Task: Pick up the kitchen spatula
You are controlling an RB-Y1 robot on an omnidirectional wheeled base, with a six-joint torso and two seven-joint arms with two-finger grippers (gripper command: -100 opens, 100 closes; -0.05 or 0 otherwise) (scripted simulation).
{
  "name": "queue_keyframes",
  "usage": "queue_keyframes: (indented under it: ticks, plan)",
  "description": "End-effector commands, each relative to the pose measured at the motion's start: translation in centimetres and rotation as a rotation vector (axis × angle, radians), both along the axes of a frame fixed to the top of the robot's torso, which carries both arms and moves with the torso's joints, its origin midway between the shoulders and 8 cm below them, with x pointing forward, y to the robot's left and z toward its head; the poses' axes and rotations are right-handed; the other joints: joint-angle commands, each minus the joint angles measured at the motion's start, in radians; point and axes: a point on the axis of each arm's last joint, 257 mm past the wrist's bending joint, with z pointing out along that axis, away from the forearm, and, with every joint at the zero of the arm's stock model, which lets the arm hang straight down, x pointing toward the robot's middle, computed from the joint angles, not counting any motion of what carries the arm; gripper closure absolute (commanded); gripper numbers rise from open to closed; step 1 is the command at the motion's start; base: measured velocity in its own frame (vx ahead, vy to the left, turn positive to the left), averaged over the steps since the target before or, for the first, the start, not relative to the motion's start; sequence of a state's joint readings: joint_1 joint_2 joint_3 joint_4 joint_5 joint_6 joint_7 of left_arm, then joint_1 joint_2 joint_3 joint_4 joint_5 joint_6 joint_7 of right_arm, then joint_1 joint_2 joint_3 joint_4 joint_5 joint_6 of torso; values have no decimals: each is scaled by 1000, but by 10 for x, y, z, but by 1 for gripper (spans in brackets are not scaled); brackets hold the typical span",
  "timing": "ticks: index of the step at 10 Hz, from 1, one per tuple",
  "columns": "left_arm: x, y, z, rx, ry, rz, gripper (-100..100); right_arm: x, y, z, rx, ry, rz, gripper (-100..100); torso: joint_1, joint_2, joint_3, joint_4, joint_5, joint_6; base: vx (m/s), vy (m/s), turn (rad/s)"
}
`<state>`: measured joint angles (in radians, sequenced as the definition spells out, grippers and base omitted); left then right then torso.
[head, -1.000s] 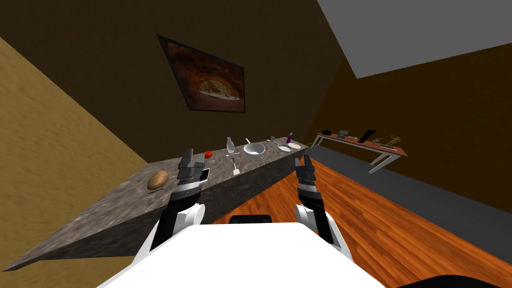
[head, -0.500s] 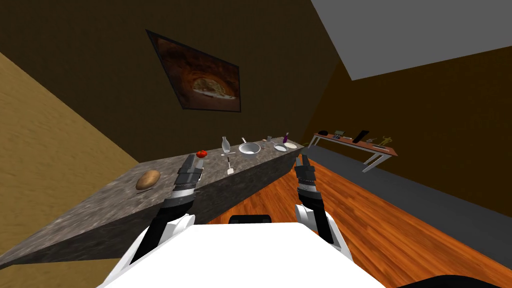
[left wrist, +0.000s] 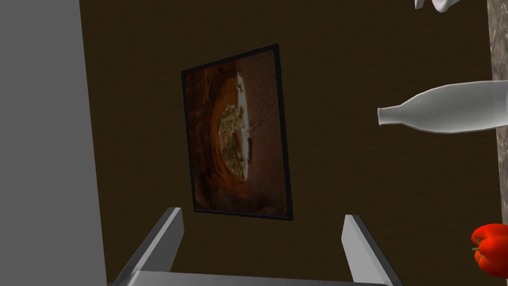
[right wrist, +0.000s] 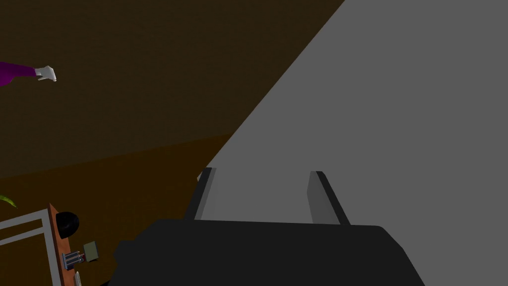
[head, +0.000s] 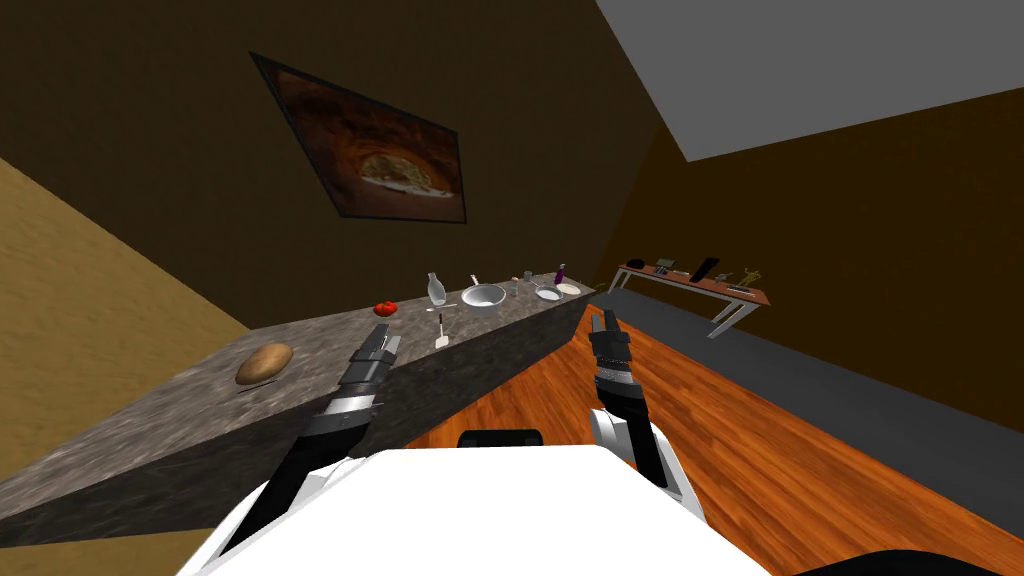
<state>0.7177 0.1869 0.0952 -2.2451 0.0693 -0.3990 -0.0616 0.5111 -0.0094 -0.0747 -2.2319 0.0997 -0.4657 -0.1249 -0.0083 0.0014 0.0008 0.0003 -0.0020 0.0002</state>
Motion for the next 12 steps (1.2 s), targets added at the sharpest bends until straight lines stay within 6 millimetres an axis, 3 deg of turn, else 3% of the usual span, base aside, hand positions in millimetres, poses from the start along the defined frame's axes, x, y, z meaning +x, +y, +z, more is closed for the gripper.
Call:
queue_keyframes:
  ticks: [1,2,7,9,12]
  plan:
    - [-8,10,-23,2,74,17,-100,0,0,0,0,0,0,0,0,0,0,0,0,0,-14,-173,-115]
    - [-15,19,-39,1,126,31,-100,0,0,0,0,0,0,0,-2,0,0,0,0,0,-27,-207,-135]
    - [-40,39,-81,-2,264,70,-100,0,0,0,0,0,0,0,1,0,0,0,0,0,-5,-120,-70]
    - [-62,57,-114,-7,379,102,-100,0,0,0,0,0,0,0,1,0,0,0,0,0,10,-143,-167]
    - [-85,68,-137,-11,465,128,-100,0,0,0,0,0,0,0,1,0,0,0,0,0,5,-106,-92]
